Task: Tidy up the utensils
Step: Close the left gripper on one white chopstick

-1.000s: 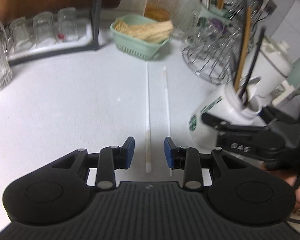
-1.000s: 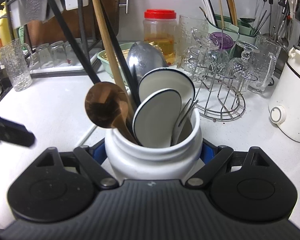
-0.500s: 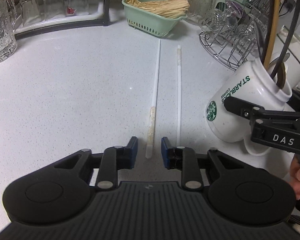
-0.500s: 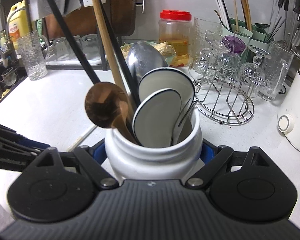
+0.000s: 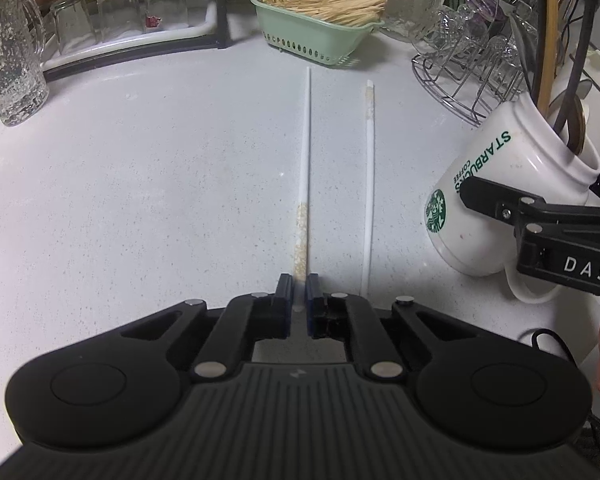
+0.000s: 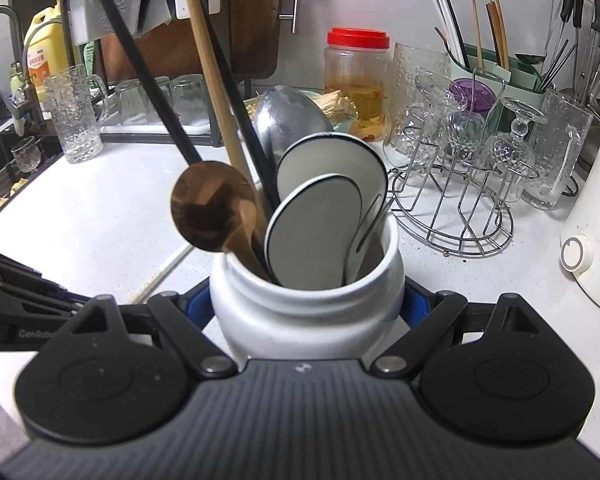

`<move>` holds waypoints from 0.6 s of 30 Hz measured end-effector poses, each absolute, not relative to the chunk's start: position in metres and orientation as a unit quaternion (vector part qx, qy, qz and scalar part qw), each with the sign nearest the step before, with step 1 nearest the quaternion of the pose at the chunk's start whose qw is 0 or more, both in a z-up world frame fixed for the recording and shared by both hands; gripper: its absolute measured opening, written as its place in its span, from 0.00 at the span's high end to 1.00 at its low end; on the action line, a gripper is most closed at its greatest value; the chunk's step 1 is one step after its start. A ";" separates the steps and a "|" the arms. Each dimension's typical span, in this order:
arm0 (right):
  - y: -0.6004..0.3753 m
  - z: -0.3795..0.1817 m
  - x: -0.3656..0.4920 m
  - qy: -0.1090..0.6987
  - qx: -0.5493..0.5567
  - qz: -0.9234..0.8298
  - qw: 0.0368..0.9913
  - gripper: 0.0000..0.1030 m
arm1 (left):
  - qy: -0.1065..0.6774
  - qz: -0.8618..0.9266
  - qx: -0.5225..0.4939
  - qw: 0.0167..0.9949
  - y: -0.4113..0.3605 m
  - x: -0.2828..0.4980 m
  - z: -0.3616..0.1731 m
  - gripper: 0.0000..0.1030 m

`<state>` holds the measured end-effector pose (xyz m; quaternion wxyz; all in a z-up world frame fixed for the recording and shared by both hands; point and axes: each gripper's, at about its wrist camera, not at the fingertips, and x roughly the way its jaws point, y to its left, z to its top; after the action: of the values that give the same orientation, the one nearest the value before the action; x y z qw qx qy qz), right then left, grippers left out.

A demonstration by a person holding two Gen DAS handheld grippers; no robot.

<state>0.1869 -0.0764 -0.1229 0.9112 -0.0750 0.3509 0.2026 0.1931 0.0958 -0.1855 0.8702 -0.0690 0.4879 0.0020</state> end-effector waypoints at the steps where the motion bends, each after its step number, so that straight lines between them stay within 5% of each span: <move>1: -0.076 -0.123 0.187 0.351 -0.076 0.204 0.911 0.11 | 0.490 0.004 -0.070 0.869 0.096 0.191 -0.185 0.93; 18: -0.079 -0.122 0.190 0.352 -0.091 0.236 0.901 0.11 | 0.517 0.019 -0.159 0.841 0.078 0.095 -0.169 0.93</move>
<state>0.1899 -0.0788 -0.1219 0.9012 -0.0907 0.3518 0.2363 0.0953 0.0775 -0.1686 0.8411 -0.1591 0.5165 0.0192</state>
